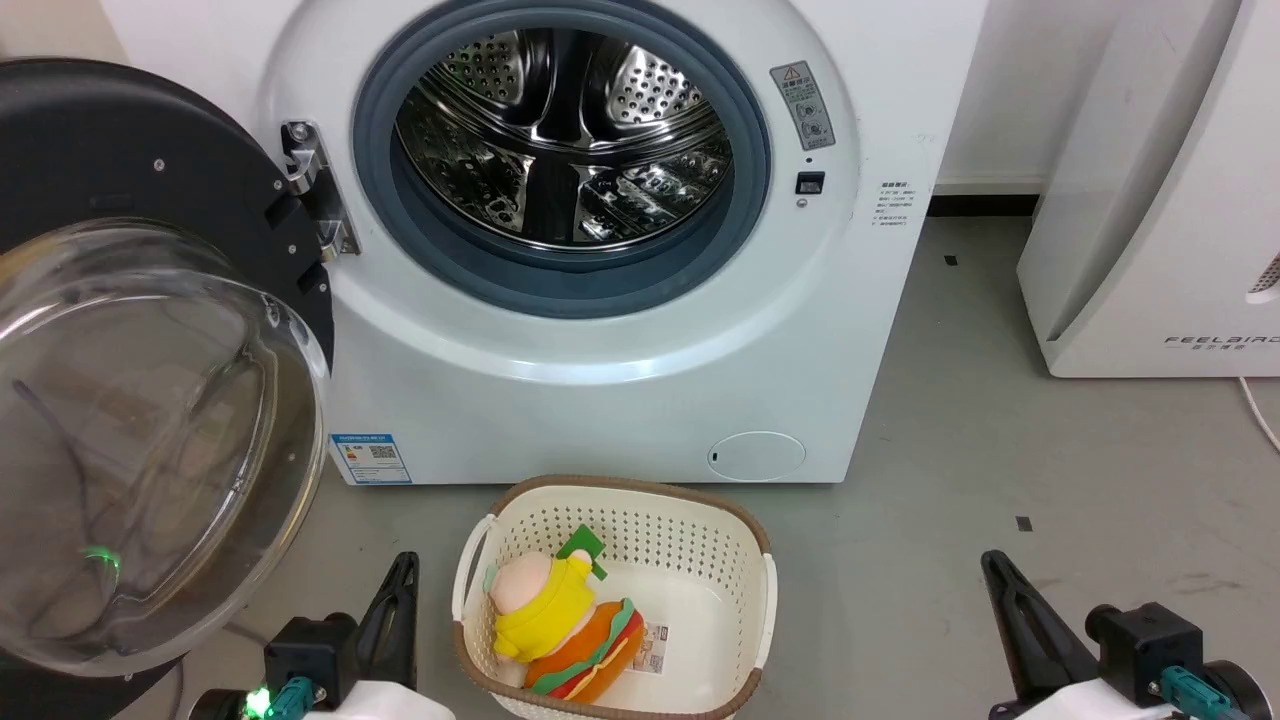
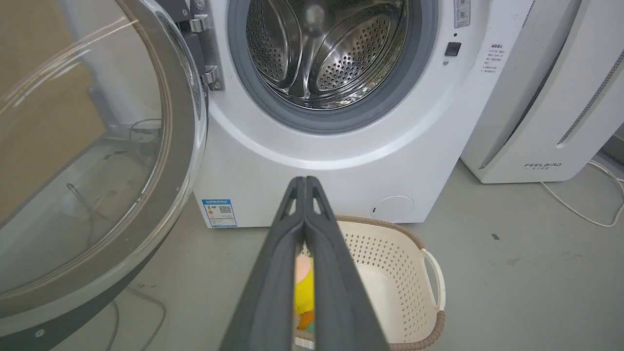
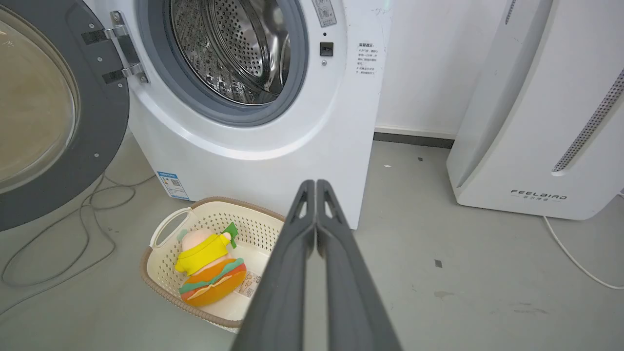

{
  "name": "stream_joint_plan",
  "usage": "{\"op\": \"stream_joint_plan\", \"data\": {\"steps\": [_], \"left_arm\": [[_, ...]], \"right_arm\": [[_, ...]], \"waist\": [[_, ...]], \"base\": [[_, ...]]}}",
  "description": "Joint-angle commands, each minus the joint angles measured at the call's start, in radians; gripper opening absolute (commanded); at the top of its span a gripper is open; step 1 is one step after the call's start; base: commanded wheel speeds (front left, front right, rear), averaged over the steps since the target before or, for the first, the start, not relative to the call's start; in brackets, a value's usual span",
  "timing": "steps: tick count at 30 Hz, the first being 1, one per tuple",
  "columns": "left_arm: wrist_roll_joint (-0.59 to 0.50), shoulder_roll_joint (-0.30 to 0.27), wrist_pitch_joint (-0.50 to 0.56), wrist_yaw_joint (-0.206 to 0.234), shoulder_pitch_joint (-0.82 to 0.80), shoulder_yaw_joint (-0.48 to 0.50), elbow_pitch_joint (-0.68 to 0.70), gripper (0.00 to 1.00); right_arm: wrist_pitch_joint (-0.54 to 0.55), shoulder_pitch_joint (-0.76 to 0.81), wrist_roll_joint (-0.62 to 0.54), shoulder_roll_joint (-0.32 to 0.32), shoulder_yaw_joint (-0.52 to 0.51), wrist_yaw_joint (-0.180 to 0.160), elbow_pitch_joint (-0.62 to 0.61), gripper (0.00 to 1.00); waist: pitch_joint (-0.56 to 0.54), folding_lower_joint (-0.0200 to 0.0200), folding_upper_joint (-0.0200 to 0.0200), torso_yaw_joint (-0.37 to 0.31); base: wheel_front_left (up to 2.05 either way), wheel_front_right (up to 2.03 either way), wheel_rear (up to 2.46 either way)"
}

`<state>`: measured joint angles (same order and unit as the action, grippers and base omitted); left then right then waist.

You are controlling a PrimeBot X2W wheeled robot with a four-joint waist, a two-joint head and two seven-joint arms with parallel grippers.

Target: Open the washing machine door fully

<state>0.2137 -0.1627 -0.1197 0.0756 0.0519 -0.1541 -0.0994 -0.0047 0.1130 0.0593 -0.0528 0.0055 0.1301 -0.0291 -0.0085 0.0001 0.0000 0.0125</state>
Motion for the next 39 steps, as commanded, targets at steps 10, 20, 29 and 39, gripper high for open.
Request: {"op": "stream_joint_plan", "data": {"steps": [10,20,29,39], "left_arm": [[-0.033,0.019,0.016,-0.015,-0.019,0.021,0.016,0.00],[-0.056,0.031,0.029,-0.023,-0.023,0.039,0.027,0.00],[-0.077,0.042,0.041,-0.030,-0.027,0.054,0.036,0.00],[-0.098,0.053,0.053,-0.037,-0.031,0.069,0.046,0.00]], "right_arm": [[0.002,-0.027,-0.015,0.001,-0.001,0.000,0.006,0.00],[0.002,-0.038,-0.021,0.001,-0.002,0.000,0.009,0.00],[0.002,-0.048,-0.026,0.001,-0.002,0.000,0.012,0.00],[0.003,-0.058,-0.031,0.002,-0.003,0.000,0.014,0.00]], "waist": [[0.001,0.0000,0.0000,-0.001],[0.002,0.0000,0.0000,-0.003],[0.003,0.0000,0.0000,-0.004],[0.004,0.0000,0.0000,-0.005]], "base": [[0.00,0.00,0.00],[0.00,0.00,0.00],[0.00,0.00,0.00],[0.00,0.00,0.00]]}}
